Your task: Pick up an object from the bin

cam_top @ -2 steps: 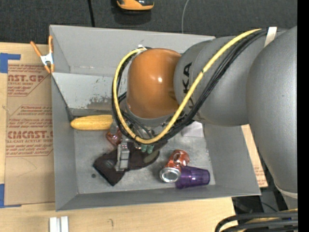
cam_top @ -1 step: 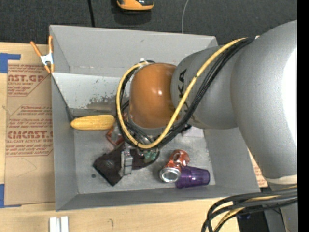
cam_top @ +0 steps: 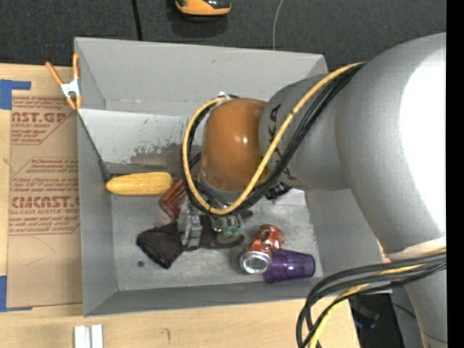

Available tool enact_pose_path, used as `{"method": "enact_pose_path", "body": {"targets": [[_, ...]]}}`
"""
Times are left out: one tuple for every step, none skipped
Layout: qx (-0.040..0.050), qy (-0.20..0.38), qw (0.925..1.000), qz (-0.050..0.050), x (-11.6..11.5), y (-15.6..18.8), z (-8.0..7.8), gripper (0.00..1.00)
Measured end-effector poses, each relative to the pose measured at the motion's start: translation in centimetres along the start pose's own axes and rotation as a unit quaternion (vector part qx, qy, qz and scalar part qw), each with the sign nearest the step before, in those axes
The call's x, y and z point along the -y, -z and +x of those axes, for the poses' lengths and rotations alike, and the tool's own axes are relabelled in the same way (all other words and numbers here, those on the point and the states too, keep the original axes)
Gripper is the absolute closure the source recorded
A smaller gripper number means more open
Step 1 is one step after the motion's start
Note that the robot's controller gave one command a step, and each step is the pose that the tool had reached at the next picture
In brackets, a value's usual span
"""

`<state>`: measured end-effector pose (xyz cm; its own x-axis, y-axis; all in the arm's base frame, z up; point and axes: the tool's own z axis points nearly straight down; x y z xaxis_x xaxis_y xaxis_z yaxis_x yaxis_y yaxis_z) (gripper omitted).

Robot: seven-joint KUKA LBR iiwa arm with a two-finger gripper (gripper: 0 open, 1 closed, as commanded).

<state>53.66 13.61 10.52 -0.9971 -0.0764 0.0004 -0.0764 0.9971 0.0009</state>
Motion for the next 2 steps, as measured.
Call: {"method": "enact_pose_path", "body": {"targets": [[0.0,0.0,1.0,0.0,0.0,0.0,0.0,1.0],[0.0014,0.006,1.0,0.0,-0.5,12.2,1.0,1.0]]}}
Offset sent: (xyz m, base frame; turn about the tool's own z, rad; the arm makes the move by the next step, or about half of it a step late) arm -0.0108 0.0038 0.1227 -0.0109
